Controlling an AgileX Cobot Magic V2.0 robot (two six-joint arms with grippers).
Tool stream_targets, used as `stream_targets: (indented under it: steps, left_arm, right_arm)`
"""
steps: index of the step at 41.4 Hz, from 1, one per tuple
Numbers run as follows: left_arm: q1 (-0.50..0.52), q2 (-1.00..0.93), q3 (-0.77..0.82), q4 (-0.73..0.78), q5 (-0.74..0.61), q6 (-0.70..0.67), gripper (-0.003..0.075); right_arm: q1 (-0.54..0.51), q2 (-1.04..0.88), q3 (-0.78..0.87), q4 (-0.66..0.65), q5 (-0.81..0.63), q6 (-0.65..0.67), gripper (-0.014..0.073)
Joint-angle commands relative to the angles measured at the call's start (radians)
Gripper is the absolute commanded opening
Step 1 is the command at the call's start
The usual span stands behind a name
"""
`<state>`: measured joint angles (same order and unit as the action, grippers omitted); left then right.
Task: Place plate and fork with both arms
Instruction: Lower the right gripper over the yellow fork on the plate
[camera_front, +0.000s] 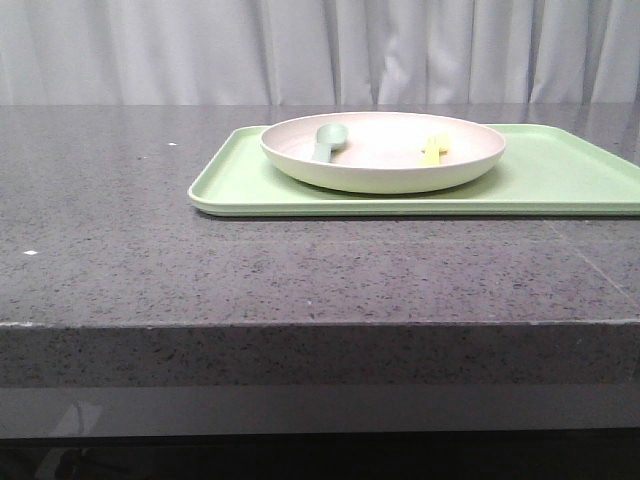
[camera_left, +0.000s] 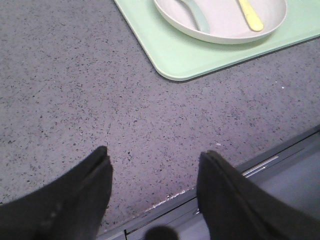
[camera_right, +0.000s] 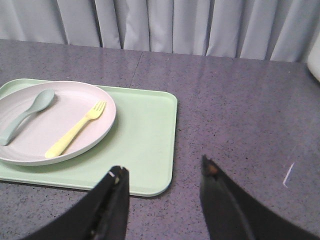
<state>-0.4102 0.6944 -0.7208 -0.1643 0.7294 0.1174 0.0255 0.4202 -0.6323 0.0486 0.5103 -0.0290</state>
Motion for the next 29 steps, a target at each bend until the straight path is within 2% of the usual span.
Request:
stream_targets:
  steps: [1,10,19,29]
  left_arm:
    - [-0.004,-0.003,-0.026,-0.020,-0.071,-0.004,0.0386]
    - [-0.004,-0.003,-0.026,-0.020,-0.071,-0.004,0.0386]
    - [-0.004,-0.003,-0.026,-0.020,-0.071,-0.004,0.0386]
    - [-0.004,-0.003,-0.026,-0.020,-0.071,-0.004,0.0386]
  right_arm:
    - [0.002,0.015,-0.034,-0.012,-0.093,-0.011,0.0365]
    - [0.002,0.041,-0.052,-0.003,-0.064,-0.011,0.0370]
    - [0.003,0.182,-0.163,0.042,0.074,-0.019,0.0526]
    - [0.108,0.388,-0.321,0.195,0.200,-0.175,0.0519]
